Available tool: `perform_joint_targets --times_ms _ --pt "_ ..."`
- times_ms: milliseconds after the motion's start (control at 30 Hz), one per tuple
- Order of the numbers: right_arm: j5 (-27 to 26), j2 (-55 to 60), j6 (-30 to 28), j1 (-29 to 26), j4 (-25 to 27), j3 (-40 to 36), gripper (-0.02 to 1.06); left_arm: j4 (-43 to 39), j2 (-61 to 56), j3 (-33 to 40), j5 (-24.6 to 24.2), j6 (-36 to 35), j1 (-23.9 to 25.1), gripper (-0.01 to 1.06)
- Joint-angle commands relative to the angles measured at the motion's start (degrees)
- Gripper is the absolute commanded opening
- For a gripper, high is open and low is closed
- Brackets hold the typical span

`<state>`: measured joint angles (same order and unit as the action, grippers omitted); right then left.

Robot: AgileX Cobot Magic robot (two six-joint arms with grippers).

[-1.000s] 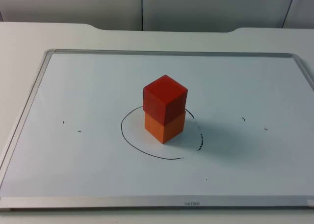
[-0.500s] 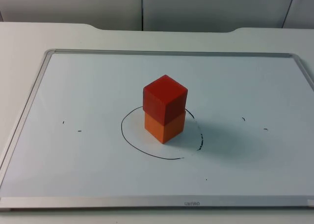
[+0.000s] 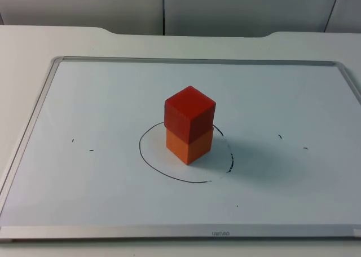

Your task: Pick up one cube with the left hand and another cube with the right hand. First place the cube in the right hand at the target position, then stack the cube in the left hand on top.

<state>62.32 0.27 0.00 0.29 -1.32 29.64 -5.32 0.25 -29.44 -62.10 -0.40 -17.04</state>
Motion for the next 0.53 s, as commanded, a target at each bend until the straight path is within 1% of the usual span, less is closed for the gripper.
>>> perform_joint_targets --times_ms 0,67,100,233,267,400,433,500 --pt "-0.59 -0.27 0.00 -0.31 0.09 -0.49 1.05 0.22 -0.25 0.01 0.50 0.01 1.42 1.05" --pt "-0.59 -0.27 0.00 -0.31 0.09 -0.49 1.05 0.22 -0.25 0.01 0.50 0.01 4.47 1.05" --pt "-0.59 -0.27 0.00 -0.31 0.09 -0.49 1.05 0.22 -0.25 0.01 0.50 0.01 4.47 1.05" --pt "-0.59 -0.27 0.00 -0.31 0.09 -0.49 1.05 0.22 -0.25 0.01 0.50 0.01 9.08 1.05" --pt "-0.59 -0.27 0.00 -0.31 0.09 -0.49 1.05 0.22 -0.25 0.01 0.50 0.01 9.08 1.05" --pt "-0.59 -0.27 0.00 -0.31 0.09 -0.49 1.05 0.22 -0.25 0.01 0.50 0.01 14.91 1.05" --pt "-0.59 -0.27 0.00 -0.31 0.09 -0.49 1.05 0.22 -0.25 0.01 0.50 0.01 14.91 1.05" --pt "-0.59 -0.27 0.00 -0.31 0.09 -0.49 1.05 0.22 -0.25 0.01 0.50 0.01 17.30 1.05"
